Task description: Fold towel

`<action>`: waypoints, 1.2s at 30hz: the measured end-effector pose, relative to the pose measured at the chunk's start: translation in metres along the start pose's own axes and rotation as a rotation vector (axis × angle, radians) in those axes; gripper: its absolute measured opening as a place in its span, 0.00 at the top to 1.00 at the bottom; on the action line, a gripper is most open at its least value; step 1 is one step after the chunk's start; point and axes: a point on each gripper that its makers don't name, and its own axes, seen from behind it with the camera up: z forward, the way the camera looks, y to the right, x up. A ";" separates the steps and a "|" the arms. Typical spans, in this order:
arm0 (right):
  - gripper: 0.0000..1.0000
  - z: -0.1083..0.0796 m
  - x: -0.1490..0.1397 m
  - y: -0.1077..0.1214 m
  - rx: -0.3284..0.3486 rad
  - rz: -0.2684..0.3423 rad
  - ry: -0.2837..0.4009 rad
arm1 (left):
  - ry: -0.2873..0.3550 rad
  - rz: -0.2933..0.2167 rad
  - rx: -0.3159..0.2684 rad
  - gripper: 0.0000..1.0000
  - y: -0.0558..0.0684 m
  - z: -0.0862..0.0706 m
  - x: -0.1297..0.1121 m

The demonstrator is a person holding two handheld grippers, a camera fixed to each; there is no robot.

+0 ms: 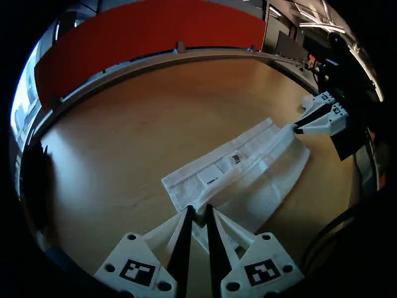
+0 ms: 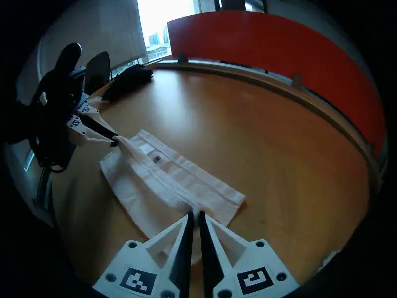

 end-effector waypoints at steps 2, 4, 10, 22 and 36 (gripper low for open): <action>0.90 0.002 -0.001 0.002 -0.011 0.002 -0.003 | -0.003 0.006 0.008 0.79 -0.002 0.003 -0.001; 0.89 0.005 -0.002 0.005 -0.020 0.005 -0.007 | -0.006 0.013 0.017 0.78 -0.004 0.006 -0.002; 0.85 0.012 -0.005 0.012 -0.044 0.013 -0.020 | -0.015 0.030 0.041 0.73 -0.011 0.014 -0.003; 0.68 0.021 -0.006 0.026 -0.094 0.020 -0.026 | -0.016 0.056 0.095 0.54 -0.022 0.023 -0.001; 0.28 0.022 0.001 0.049 -0.164 0.009 -0.018 | -0.009 0.047 0.150 0.19 -0.044 0.022 0.009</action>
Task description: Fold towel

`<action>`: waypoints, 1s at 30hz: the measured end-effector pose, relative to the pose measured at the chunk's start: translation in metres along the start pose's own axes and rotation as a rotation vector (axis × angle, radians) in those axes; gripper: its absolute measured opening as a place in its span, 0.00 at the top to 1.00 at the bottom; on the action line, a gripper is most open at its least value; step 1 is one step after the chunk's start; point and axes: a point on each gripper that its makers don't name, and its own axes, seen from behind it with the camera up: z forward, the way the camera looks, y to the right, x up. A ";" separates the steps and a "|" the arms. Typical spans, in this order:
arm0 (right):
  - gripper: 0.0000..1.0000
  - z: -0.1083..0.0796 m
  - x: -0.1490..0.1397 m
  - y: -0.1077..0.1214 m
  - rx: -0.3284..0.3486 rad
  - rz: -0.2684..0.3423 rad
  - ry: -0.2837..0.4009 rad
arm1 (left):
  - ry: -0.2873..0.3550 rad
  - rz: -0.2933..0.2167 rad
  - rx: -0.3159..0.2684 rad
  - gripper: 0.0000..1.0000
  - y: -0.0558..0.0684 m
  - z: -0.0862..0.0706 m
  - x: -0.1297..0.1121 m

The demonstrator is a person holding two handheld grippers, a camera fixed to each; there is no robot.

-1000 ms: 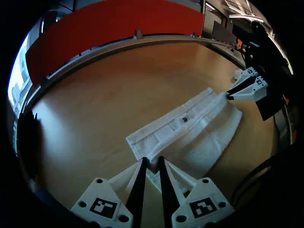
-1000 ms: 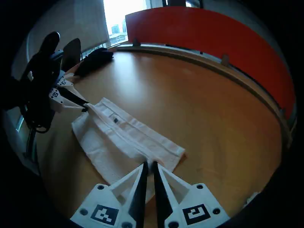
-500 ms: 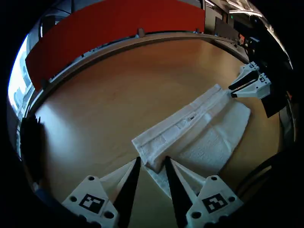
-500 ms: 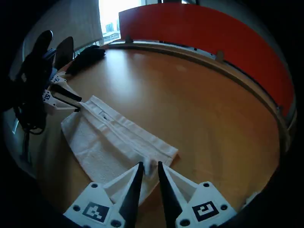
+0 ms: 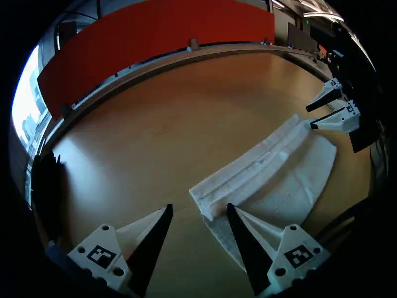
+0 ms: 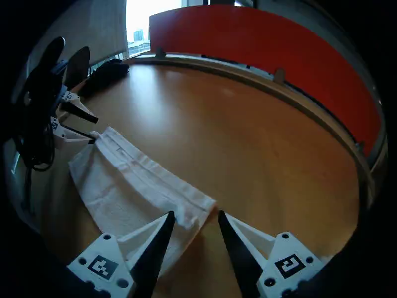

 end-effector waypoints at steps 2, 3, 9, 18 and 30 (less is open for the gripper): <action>0.22 0.000 0.002 0.004 -0.012 0.004 0.005 | 0.001 -0.004 0.007 0.14 -0.003 -0.001 0.001; 0.19 0.001 0.003 0.005 -0.018 0.006 0.007 | 0.002 -0.007 0.009 0.11 -0.004 -0.001 0.002; 0.03 -0.002 0.010 0.012 -0.037 0.019 0.028 | 0.023 -0.028 0.014 0.10 -0.008 -0.006 0.009; 0.02 -0.010 0.009 0.009 -0.034 0.018 0.041 | 0.041 -0.036 -0.002 0.09 -0.005 -0.014 0.013; 0.02 -0.025 0.001 -0.003 -0.025 0.019 0.053 | 0.048 -0.063 0.000 0.09 0.002 -0.030 0.001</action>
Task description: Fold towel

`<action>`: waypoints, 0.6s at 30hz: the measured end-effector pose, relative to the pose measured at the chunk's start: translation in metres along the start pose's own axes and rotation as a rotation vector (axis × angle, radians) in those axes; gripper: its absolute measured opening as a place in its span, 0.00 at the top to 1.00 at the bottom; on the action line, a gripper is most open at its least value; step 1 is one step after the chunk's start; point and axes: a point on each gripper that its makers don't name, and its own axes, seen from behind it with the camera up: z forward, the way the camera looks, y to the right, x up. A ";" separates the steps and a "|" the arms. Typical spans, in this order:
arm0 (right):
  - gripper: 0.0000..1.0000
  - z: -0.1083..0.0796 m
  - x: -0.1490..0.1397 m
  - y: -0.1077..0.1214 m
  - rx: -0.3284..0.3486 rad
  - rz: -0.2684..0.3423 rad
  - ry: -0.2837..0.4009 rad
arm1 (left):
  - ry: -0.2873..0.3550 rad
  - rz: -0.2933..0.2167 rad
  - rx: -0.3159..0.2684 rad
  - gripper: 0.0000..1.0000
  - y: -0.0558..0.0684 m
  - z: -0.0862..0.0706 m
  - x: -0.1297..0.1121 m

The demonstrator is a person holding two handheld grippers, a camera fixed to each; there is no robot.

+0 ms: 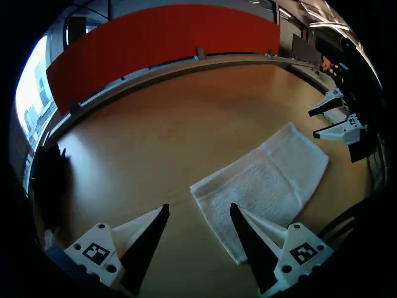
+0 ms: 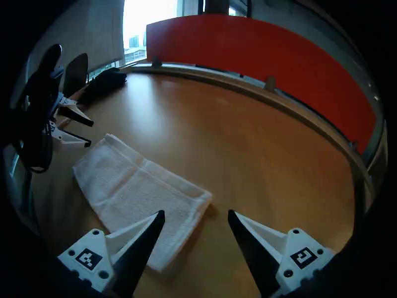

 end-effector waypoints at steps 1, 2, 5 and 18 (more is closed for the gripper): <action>0.02 -0.002 -0.001 -0.001 0.000 0.002 0.000 | 0.000 -0.003 0.001 0.09 0.000 -0.001 -0.002; 0.01 -0.004 -0.003 -0.002 -0.001 0.003 0.001 | 0.000 -0.006 0.002 0.09 0.001 -0.003 -0.004; 0.02 -0.009 -0.007 -0.005 0.000 0.008 0.001 | 0.003 -0.017 0.011 0.09 0.001 -0.008 -0.008; 0.02 -0.025 -0.017 -0.014 0.014 0.024 0.010 | 0.023 -0.081 0.052 0.09 0.002 -0.030 -0.027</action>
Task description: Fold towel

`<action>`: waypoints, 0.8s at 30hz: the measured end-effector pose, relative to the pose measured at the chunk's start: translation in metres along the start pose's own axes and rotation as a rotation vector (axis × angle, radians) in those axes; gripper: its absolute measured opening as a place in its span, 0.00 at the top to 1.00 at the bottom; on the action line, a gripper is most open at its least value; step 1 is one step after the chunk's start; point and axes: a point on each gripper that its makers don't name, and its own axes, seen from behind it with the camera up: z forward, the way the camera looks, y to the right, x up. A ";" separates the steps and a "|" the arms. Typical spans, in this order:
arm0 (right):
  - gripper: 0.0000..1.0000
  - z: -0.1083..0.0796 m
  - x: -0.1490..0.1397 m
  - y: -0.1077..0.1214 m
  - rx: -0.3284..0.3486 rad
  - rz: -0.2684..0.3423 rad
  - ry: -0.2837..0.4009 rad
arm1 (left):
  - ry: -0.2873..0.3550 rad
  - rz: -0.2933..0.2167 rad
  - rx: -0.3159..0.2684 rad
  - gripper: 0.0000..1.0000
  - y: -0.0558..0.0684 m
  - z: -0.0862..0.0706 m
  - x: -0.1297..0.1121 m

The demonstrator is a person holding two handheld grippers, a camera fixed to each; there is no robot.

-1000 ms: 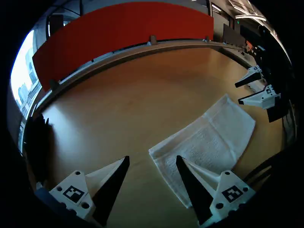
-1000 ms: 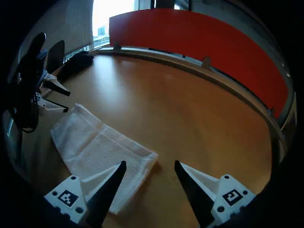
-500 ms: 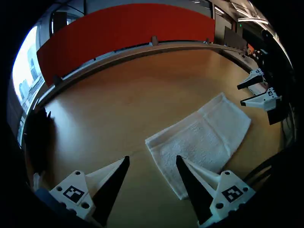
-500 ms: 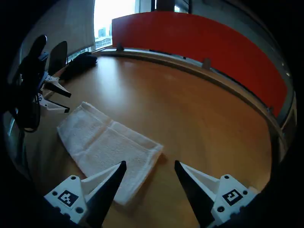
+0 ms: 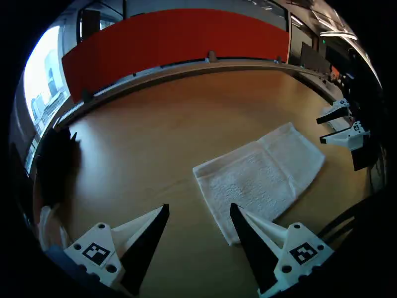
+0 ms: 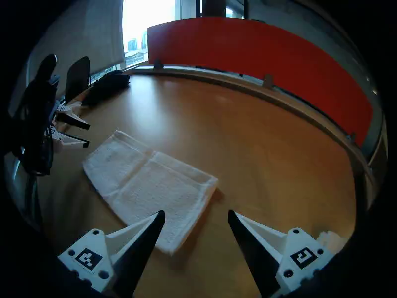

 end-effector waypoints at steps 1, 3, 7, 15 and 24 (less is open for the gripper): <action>0.02 0.000 0.000 0.000 0.001 -0.001 0.001 | 0.002 -0.006 0.004 0.09 0.000 -0.001 -0.001; 0.02 -0.001 -0.001 -0.001 0.002 -0.003 0.003 | 0.006 -0.020 0.011 0.10 -0.001 -0.005 -0.004; 0.01 -0.001 -0.004 -0.004 0.013 -0.007 -0.001 | 0.006 -0.040 0.025 0.09 -0.003 -0.010 -0.011; 0.02 -0.002 -0.010 -0.011 0.041 -0.016 -0.001 | 0.016 -0.082 0.059 0.09 -0.012 -0.022 -0.025; 0.02 -0.002 -0.024 -0.016 0.075 -0.044 -0.024 | 0.038 -0.127 0.097 0.09 -0.018 -0.041 -0.042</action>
